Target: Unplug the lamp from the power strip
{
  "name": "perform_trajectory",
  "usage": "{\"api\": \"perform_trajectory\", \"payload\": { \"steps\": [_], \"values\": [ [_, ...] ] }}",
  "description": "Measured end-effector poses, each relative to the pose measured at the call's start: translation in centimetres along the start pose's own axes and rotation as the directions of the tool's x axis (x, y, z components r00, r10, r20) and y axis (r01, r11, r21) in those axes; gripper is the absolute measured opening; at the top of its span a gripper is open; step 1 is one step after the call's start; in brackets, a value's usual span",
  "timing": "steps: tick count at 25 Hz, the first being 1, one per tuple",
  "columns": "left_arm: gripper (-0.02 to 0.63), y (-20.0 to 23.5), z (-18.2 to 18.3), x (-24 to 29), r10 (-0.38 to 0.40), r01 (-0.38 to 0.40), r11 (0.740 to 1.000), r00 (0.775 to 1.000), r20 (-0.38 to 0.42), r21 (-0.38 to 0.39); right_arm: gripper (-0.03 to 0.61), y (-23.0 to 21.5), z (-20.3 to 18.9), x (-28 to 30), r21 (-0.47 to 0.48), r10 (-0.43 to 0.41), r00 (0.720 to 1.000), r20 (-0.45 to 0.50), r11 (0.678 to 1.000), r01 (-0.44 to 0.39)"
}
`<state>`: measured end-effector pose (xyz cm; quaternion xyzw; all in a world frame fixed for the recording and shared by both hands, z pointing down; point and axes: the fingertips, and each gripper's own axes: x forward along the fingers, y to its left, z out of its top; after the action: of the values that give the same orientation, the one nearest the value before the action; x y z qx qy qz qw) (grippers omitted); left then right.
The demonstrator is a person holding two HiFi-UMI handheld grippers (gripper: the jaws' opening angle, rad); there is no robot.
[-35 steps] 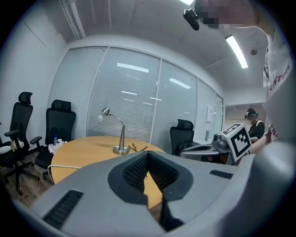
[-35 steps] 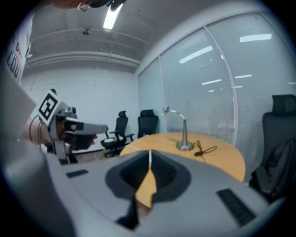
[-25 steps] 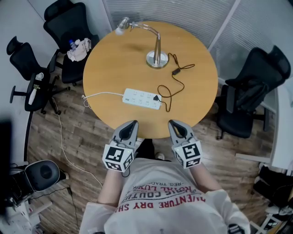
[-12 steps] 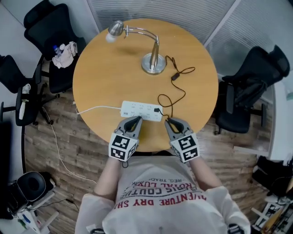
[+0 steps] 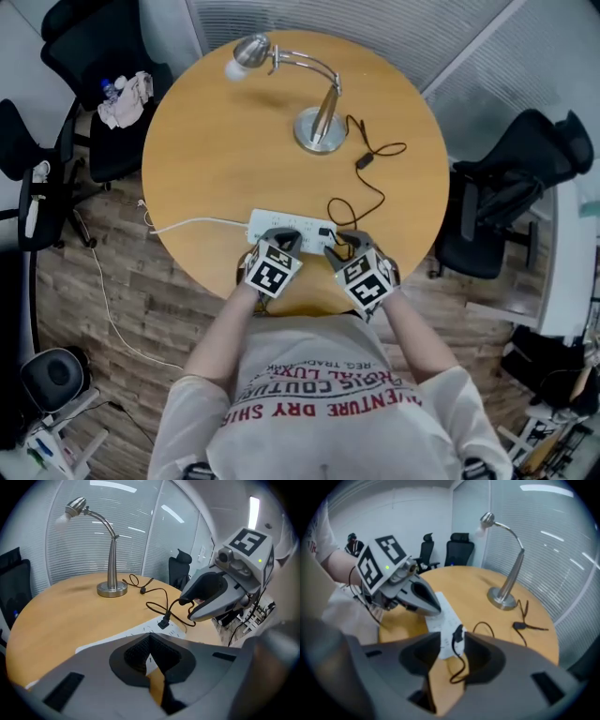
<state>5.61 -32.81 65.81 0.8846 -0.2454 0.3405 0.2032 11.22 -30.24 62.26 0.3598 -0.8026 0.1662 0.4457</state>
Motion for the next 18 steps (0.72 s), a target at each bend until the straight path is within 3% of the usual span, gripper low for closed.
{"api": "perform_trajectory", "payload": {
  "steps": [9,13,18],
  "values": [
    [0.028,0.7,-0.9,2.4,-0.022,0.027,0.998,0.996,-0.09,0.058,0.153,-1.0,-0.8,4.0,-0.176,0.052,0.978,-0.204,0.98,-0.089],
    [0.028,0.8,-0.8,2.6,-0.06,0.064,0.997,0.993,-0.1,0.04,0.117,-1.0,-1.6,5.2,-0.256,0.065,0.957,-0.283,0.956,-0.141],
    [0.028,0.4,-0.8,2.7,-0.067,0.076,0.993,0.993,-0.097,0.088,0.091,-0.8,-1.7,6.0,-0.352,0.049,0.94,-0.339,0.92,-0.175]
  ]
}}
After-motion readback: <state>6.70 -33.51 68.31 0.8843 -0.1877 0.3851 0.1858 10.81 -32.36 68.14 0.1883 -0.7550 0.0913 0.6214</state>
